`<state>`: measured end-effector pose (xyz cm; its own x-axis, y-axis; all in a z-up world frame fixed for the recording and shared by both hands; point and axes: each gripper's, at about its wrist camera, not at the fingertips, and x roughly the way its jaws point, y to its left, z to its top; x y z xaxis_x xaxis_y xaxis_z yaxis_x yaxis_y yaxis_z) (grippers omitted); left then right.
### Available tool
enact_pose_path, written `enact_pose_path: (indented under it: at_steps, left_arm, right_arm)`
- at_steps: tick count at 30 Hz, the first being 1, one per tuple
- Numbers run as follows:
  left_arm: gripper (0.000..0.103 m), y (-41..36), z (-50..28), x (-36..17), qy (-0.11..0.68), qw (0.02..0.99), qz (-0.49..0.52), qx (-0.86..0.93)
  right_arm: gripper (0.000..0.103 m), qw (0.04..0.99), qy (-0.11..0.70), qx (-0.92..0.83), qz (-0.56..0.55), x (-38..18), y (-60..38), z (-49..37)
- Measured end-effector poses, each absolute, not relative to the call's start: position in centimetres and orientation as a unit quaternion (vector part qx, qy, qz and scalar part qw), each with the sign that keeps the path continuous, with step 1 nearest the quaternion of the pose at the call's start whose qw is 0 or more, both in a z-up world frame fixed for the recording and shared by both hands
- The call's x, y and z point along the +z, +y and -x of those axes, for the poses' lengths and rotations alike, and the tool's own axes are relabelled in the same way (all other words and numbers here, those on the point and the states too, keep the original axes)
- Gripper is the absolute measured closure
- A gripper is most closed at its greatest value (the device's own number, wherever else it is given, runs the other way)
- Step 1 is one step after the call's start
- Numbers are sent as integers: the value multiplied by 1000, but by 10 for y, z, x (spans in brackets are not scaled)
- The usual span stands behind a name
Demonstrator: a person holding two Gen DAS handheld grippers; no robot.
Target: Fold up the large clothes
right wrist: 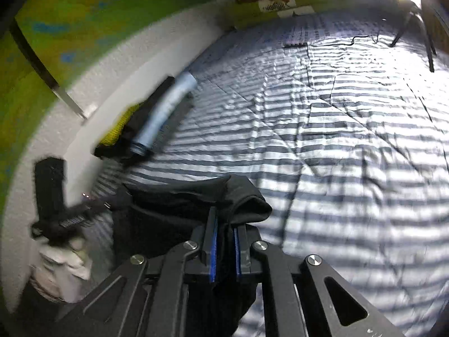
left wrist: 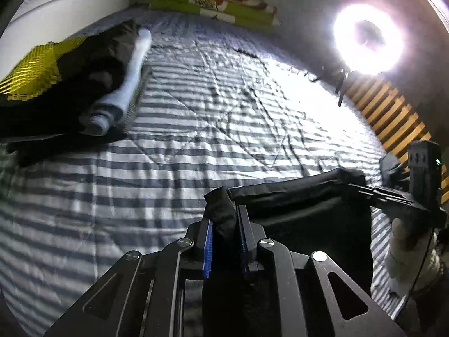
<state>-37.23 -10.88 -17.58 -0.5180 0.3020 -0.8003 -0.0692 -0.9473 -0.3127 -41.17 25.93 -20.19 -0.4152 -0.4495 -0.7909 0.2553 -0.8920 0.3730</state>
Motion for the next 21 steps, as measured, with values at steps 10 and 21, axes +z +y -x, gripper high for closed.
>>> enact_pose_path:
  at_steps: [10,21]
  left_arm:
    - [88,-112,373,-171,-130,132,469,864]
    - [89,-76,288,-94,-77,207,385,896]
  right_arm:
    - [85,253,-62,-856,-447,-147,224,292]
    - [89,307,-176,-731,-584,-244,178,284]
